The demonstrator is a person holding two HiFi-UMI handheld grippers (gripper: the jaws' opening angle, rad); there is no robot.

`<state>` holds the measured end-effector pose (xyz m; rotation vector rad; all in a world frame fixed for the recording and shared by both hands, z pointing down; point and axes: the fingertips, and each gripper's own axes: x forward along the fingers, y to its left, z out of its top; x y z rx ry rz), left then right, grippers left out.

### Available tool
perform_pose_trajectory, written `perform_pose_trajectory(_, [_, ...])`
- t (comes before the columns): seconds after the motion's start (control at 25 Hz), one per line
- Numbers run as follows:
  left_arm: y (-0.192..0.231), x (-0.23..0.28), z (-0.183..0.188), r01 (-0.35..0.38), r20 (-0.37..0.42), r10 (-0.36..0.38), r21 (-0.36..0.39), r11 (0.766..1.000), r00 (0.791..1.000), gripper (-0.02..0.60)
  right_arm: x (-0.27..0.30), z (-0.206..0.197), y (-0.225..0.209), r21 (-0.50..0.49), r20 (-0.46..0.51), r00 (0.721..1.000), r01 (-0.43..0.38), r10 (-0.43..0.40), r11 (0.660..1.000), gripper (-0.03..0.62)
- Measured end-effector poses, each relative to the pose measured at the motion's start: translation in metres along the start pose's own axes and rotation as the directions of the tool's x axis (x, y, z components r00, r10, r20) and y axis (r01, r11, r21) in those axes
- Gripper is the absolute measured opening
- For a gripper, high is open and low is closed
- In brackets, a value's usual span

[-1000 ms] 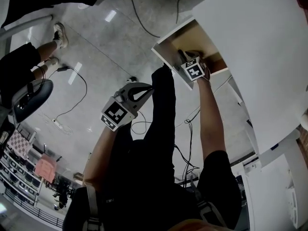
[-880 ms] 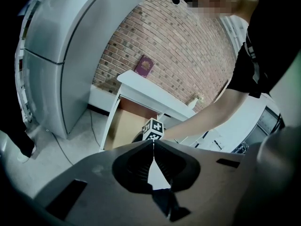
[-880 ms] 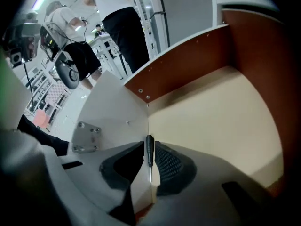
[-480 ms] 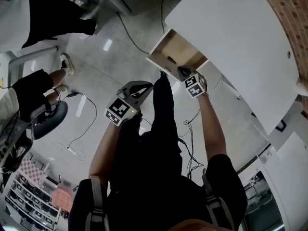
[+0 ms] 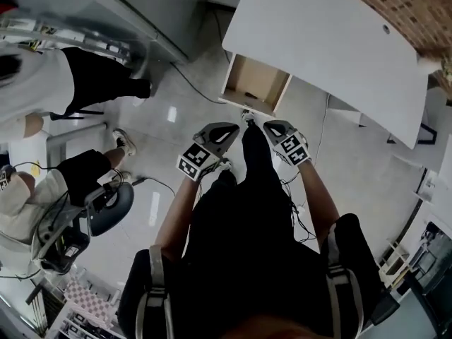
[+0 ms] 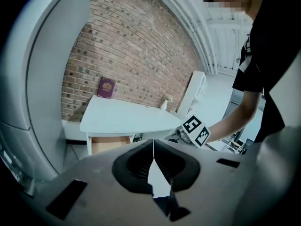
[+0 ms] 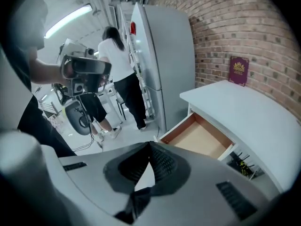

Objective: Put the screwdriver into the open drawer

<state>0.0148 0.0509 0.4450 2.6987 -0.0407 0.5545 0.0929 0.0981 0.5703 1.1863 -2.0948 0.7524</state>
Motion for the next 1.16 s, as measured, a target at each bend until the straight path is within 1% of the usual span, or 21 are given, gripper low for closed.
perform_pose_trajectory(0.12, [-0.009, -0.014, 0.007, 0.009, 0.007, -0.010, 0.029, 1.000, 1.000, 0.017, -0.023, 0.012, 0.019, 0.000, 0.054, 0.997, 0.052, -0.052, 0.999, 0.055])
perform_pose_trajectory(0.24, [-0.017, -0.029, 0.006, 0.021, 0.004, -0.021, 0.044, 0.999, 1.000, 0.017, -0.040, 0.024, 0.037, 0.013, 0.098, 0.990, 0.097, -0.098, 0.995, 0.055])
perform_pose_trajectory(0.36, [-0.021, -0.042, 0.002, 0.033, 0.000, -0.033, 0.074, 0.997, 0.999, 0.017, -0.048, 0.033, 0.055, 0.015, 0.123, 0.984, 0.126, -0.127, 0.992, 0.055])
perform_pose_trajectory(0.44, [-0.014, -0.049, -0.002, 0.040, -0.004, -0.040, 0.090, 0.995, 0.999, 0.017, -0.046, 0.041, 0.061, 0.007, 0.129, 0.981, 0.147, -0.146, 0.989, 0.055])
perform_pose_trajectory(0.6, [-0.004, -0.056, -0.018, 0.058, -0.007, -0.058, 0.092, 0.994, 0.998, 0.017, -0.038, 0.045, 0.072, 0.009, 0.139, 0.974, 0.179, -0.179, 0.984, 0.055])
perform_pose_trajectory(0.76, [-0.018, -0.057, -0.010, 0.070, 0.004, -0.071, 0.103, 0.992, 0.997, 0.017, -0.057, 0.051, 0.080, 0.001, 0.184, 0.959, 0.218, -0.215, 0.976, 0.055])
perform_pose_trajectory(0.92, [0.001, -0.068, -0.016, 0.076, 0.019, -0.078, 0.096, 0.993, 0.997, 0.017, -0.044, 0.056, 0.085, 0.007, 0.179, 0.955, 0.240, -0.237, 0.971, 0.055])
perform_pose_trajectory(1.0, [-0.010, -0.069, -0.018, 0.074, 0.018, -0.076, 0.098, 0.992, 0.997, 0.017, -0.055, 0.049, 0.091, 0.009, 0.184, 0.951, 0.250, -0.248, 0.968, 0.055])
perform_pose_trajectory(1.16, [-0.063, -0.071, -0.020, 0.068, 0.005, -0.069, 0.109, 0.992, 0.998, 0.017, -0.105, 0.024, 0.108, 0.022, 0.203, 0.942, 0.270, -0.269, 0.963, 0.055])
